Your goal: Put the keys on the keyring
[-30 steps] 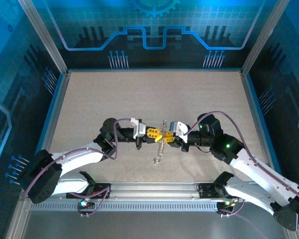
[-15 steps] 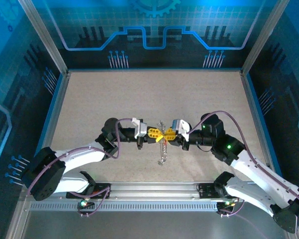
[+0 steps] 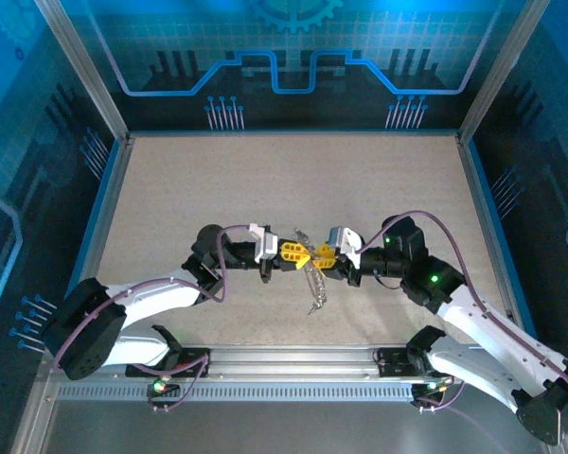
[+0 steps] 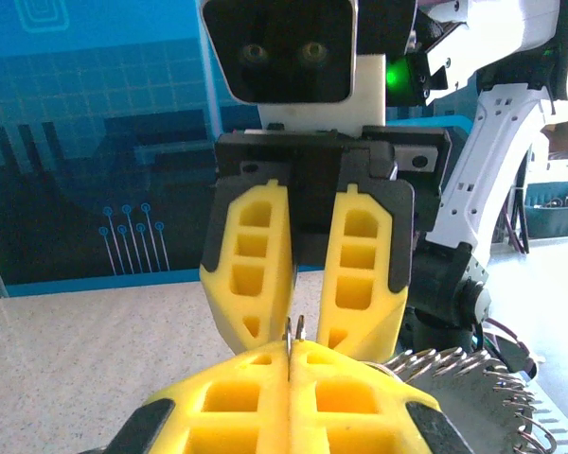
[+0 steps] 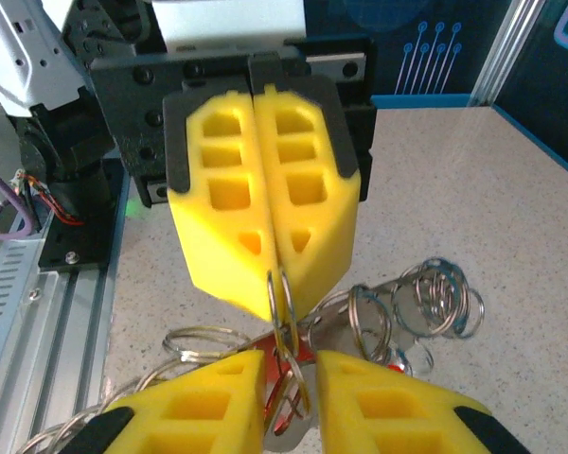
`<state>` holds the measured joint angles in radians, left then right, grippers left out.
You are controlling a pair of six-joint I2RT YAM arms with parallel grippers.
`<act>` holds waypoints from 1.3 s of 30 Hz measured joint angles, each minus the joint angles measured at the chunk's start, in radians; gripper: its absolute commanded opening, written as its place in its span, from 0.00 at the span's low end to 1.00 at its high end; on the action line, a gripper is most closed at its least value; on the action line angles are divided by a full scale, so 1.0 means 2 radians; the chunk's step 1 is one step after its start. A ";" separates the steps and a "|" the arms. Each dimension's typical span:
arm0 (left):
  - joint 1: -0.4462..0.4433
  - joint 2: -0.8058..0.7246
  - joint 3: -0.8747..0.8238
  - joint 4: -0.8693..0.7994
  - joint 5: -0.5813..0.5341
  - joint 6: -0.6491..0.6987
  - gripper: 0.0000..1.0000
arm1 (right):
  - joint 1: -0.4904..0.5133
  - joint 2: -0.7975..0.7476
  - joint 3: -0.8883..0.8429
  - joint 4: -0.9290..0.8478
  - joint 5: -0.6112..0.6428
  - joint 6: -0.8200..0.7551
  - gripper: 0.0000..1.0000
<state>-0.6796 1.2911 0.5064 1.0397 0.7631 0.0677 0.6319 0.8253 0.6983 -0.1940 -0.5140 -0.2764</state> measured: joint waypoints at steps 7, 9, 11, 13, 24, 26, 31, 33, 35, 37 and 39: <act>0.000 0.013 0.000 0.022 0.001 -0.013 0.00 | -0.002 0.000 0.000 0.000 -0.012 0.000 0.20; 0.000 0.017 0.000 0.026 0.001 -0.018 0.00 | -0.002 0.000 0.000 0.000 -0.014 0.000 0.19; 0.000 0.020 0.000 0.030 0.002 -0.021 0.00 | -0.002 0.000 0.000 0.000 -0.015 0.000 0.17; 0.000 0.022 0.000 0.033 0.005 -0.022 0.00 | -0.002 0.000 0.000 0.000 -0.015 0.000 0.13; 0.000 0.022 -0.003 0.033 0.008 -0.022 0.14 | -0.006 0.000 0.000 -0.005 -0.022 -0.004 0.00; -0.001 0.022 -0.003 0.030 0.003 -0.022 0.21 | -0.006 0.002 0.005 -0.017 -0.022 -0.008 0.00; 0.000 0.003 -0.002 -0.043 -0.009 0.007 0.28 | -0.006 0.019 0.035 -0.075 -0.010 -0.028 0.00; 0.000 -0.012 0.003 -0.093 -0.010 0.032 0.30 | -0.005 0.025 0.047 -0.098 0.001 -0.036 0.00; 0.000 -0.027 0.015 -0.149 -0.014 0.056 0.31 | -0.002 0.030 0.058 -0.117 0.010 -0.044 0.00; 0.000 -0.043 0.031 -0.207 -0.018 0.082 0.31 | 0.005 0.037 0.069 -0.133 0.022 -0.051 0.00; 0.000 -0.054 0.043 -0.247 -0.021 0.100 0.31 | 0.013 0.045 0.078 -0.146 0.034 -0.056 0.00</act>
<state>-0.6796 1.1835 0.5926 0.5461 0.7216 0.2672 0.6582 0.9146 0.8547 -0.4866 -0.4454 -0.3889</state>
